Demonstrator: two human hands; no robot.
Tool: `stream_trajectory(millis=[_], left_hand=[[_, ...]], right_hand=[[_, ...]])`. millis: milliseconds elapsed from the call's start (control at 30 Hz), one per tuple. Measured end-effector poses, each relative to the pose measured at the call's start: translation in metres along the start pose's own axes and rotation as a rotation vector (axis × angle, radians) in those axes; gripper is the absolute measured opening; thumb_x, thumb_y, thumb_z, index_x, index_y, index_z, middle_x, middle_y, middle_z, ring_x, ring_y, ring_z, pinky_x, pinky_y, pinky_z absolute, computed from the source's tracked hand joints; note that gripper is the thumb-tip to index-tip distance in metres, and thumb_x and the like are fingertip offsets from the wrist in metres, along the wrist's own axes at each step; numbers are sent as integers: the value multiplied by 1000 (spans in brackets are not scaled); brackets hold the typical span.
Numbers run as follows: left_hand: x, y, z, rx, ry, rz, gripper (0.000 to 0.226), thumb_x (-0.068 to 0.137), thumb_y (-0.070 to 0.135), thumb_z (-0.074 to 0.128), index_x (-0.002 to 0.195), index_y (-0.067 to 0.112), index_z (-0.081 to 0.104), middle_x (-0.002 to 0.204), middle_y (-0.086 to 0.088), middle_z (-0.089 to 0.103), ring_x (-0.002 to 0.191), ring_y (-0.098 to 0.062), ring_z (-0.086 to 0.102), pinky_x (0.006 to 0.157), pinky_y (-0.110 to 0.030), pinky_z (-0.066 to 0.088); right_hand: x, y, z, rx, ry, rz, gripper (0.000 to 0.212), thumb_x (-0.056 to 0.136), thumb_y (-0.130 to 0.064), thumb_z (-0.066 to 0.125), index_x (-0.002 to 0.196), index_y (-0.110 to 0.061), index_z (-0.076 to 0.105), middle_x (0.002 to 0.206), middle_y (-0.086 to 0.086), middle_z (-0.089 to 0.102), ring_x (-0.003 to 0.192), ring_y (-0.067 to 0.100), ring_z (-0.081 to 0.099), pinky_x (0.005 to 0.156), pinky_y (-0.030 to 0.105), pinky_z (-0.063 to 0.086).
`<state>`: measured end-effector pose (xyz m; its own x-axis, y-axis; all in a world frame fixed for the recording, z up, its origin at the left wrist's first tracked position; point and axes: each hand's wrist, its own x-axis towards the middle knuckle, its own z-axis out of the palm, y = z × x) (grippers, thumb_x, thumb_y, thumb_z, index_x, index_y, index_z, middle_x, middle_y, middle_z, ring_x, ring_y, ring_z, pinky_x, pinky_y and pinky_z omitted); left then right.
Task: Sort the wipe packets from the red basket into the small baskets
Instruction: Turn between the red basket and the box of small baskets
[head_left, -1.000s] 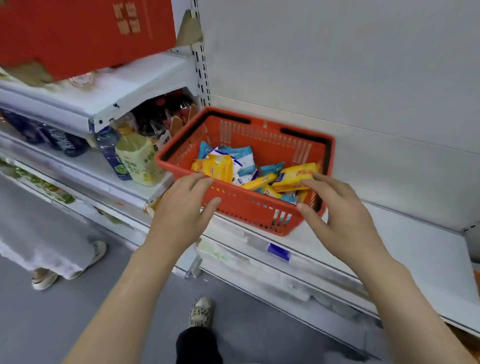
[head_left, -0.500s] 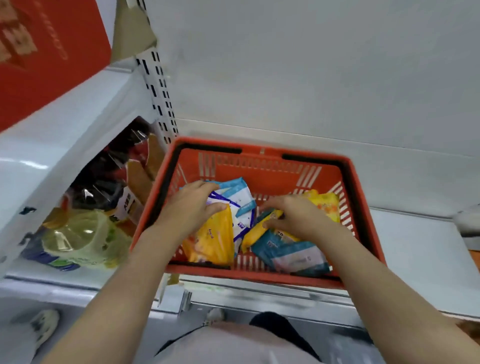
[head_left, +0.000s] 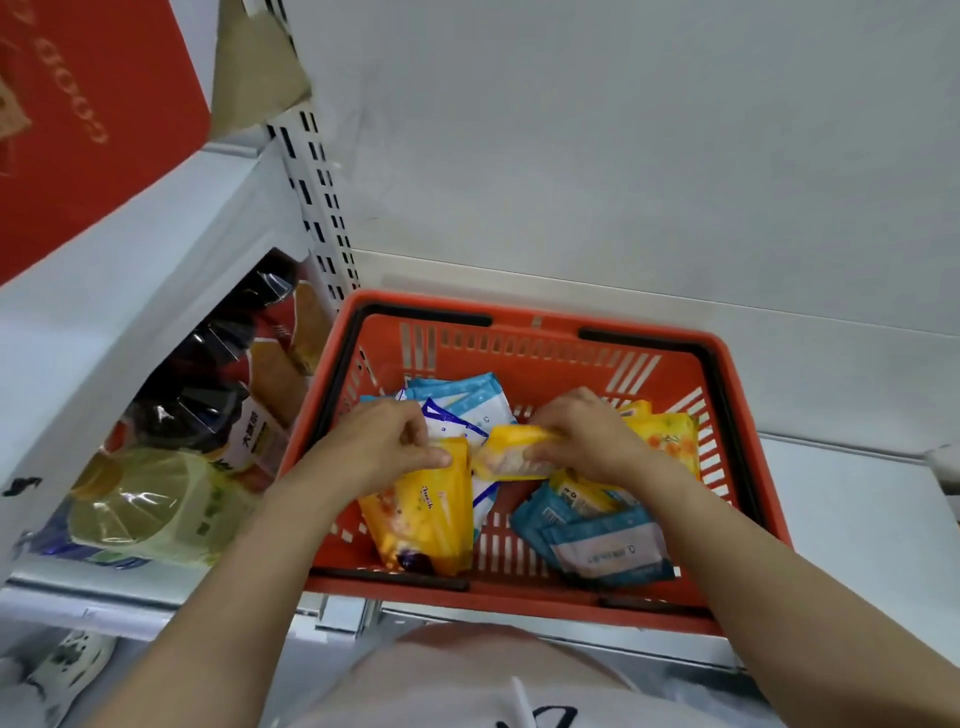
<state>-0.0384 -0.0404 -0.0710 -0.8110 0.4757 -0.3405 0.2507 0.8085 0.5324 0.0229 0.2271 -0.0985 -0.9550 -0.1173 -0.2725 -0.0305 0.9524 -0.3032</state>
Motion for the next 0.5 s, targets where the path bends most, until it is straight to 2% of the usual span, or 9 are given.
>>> stream_trajectory(millis=[67, 100, 133, 200, 300, 400, 500], left_hand=[[-3, 0, 1, 12, -89, -41, 40, 65, 55, 82, 77, 26, 56, 100, 6, 65, 86, -12, 61, 74, -37, 52], [-5, -1, 2, 38, -152, -54, 43, 64, 55, 83, 82, 26, 56, 100, 5, 63, 86, -13, 61, 75, -37, 52], [-5, -2, 3, 68, -207, -59, 44, 64, 54, 83, 88, 27, 57, 102, 6, 61, 88, -13, 60, 78, -37, 53], [-5, -1, 3, 96, -253, -49, 47, 66, 49, 84, 99, 28, 59, 105, 8, 59, 96, -13, 59, 85, -36, 52], [-3, 1, 1, 106, -263, -55, 46, 69, 42, 85, 104, 25, 61, 103, 7, 60, 91, -13, 61, 80, -31, 53], [-1, 1, 6, 99, -291, -29, 35, 70, 43, 84, 90, 27, 60, 82, 11, 57, 71, -9, 62, 64, -26, 46], [-1, 4, 5, -2, -194, 37, 33, 73, 44, 82, 66, 25, 56, 58, 9, 52, 53, -9, 57, 54, -25, 40]], right_hand=[[-13, 2, -21, 271, 74, 108, 27, 85, -54, 66, 80, -28, 72, 84, -6, 69, 92, 26, 64, 79, 43, 51], [-19, 0, -31, 426, 75, 193, 32, 87, -55, 64, 78, -25, 72, 79, -2, 71, 83, 26, 68, 75, 45, 55], [-24, -4, -37, 584, 54, 276, 37, 88, -56, 63, 82, -21, 73, 80, 1, 74, 79, 25, 71, 76, 46, 57], [-29, -10, -40, 810, 3, 350, 42, 90, -57, 60, 93, -18, 73, 88, 2, 77, 84, 25, 74, 86, 53, 56], [-34, -22, -39, 975, -40, 348, 39, 92, -50, 60, 100, -14, 72, 93, 4, 77, 88, 26, 74, 91, 56, 54], [-38, -32, -37, 1073, -34, 356, 34, 87, -39, 70, 104, -9, 70, 95, 8, 77, 88, 28, 74, 90, 55, 55], [-43, -33, -36, 1199, -33, 376, 46, 75, -26, 81, 113, -6, 65, 101, 12, 76, 93, 32, 73, 90, 55, 55]])
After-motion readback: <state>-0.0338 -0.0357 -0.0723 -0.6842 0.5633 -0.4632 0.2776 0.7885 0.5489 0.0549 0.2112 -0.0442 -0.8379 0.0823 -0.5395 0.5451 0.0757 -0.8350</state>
